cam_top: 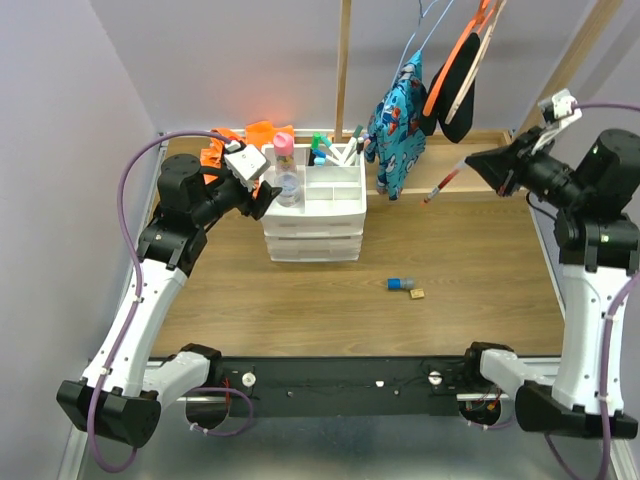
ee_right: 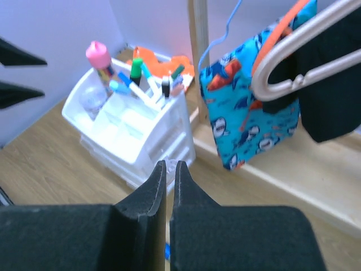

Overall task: Sort the stationery into containers
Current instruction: Place the pen in the storage box.

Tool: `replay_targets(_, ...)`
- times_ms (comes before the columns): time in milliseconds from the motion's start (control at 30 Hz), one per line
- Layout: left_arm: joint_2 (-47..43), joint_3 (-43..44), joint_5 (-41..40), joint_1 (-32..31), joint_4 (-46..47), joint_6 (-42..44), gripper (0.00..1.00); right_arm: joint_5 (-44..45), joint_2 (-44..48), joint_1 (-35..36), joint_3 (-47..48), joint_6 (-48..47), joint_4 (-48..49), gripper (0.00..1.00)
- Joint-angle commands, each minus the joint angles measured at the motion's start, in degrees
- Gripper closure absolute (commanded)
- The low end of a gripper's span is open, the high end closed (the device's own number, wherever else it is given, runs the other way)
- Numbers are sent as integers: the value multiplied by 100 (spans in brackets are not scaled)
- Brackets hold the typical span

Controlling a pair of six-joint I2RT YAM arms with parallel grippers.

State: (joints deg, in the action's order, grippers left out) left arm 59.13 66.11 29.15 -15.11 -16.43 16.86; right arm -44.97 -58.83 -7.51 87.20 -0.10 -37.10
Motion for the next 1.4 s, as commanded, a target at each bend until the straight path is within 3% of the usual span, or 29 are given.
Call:
replay_targets(0,-60,201,-41,-18,-124,194,26,-14,-892,222,884,388,792,99)
replay_targets(167,-86,218,-111,0,-142,273,26,1077,-2035,1573,2570,-146,319,99)
replay_targets(400,-130,262,-137,105,-177,309,26,2552,-3073,3044,3251,-473,-87,99)
replay_targets(700,-385,78,-85,377,-238,213,26,3310,-3565,3449,3286,-772,142,99)
replay_targets(1367,-499,-159,12,536,25,1,26,3363,-3926,3748,2707,-1203,353,99)
